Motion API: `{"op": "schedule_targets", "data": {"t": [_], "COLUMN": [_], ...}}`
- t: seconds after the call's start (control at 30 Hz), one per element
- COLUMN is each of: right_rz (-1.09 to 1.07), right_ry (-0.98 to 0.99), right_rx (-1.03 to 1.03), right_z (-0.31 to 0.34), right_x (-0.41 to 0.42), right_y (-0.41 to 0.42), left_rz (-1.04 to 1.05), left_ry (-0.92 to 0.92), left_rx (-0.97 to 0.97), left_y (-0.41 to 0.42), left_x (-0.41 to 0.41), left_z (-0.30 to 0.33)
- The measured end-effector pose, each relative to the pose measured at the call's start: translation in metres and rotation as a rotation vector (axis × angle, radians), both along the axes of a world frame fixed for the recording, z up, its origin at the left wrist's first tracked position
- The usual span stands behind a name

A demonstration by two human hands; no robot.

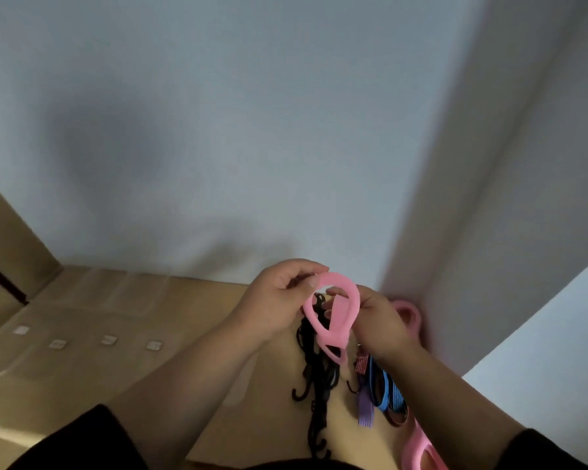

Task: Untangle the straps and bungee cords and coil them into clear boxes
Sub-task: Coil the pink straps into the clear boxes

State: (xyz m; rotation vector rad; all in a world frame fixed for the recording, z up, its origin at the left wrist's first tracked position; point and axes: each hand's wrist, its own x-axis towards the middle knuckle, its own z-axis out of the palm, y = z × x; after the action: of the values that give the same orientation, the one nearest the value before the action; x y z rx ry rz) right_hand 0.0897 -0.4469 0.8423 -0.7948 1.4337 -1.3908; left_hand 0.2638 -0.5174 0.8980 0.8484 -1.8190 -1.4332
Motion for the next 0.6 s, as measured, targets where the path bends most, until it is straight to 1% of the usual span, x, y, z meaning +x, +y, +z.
{"op": "schedule_targets", "data": {"t": [0.03,0.07,0.2,0.33,0.37,0.43,0.47,0.53,0.6], "right_rz": [0.022,0.036,0.044,0.260,0.274,0.231,0.210,0.172,0.165], "right_ry": [-0.026,0.012,0.253,0.512,0.529,0.462,0.463,0.586,0.683], "right_rx": [0.014,0.012,-0.039,0.062,0.029,-0.107,-0.159,-0.236,-0.332], "right_z": [0.000,-0.002,0.005,0.016,0.020,0.024,0.024,0.024,0.025], "right_x": [0.002,0.009,0.039,0.060,0.068,0.084,0.090,0.101,0.110], "right_y": [-0.002,-0.008,-0.027,-0.049,-0.051,-0.053,-0.055,-0.061,-0.069], "left_rz": [0.018,0.050,0.130,0.108,0.113,0.147,0.169,0.185,0.149], "left_ry": [0.019,0.038,0.085,0.030,0.029,0.053,0.066,0.062,0.035], "left_rx": [0.033,0.058,0.147,0.176,0.188,0.211,0.224,0.248,0.270], "left_y": [-0.001,-0.006,-0.018,-0.028,-0.030,-0.039,-0.045,-0.057,-0.068], "left_x": [0.002,0.010,0.037,0.058,0.063,0.074,0.079,0.089,0.098], "left_z": [0.000,0.001,-0.001,-0.011,-0.013,-0.014,-0.014,-0.013,-0.011]}}
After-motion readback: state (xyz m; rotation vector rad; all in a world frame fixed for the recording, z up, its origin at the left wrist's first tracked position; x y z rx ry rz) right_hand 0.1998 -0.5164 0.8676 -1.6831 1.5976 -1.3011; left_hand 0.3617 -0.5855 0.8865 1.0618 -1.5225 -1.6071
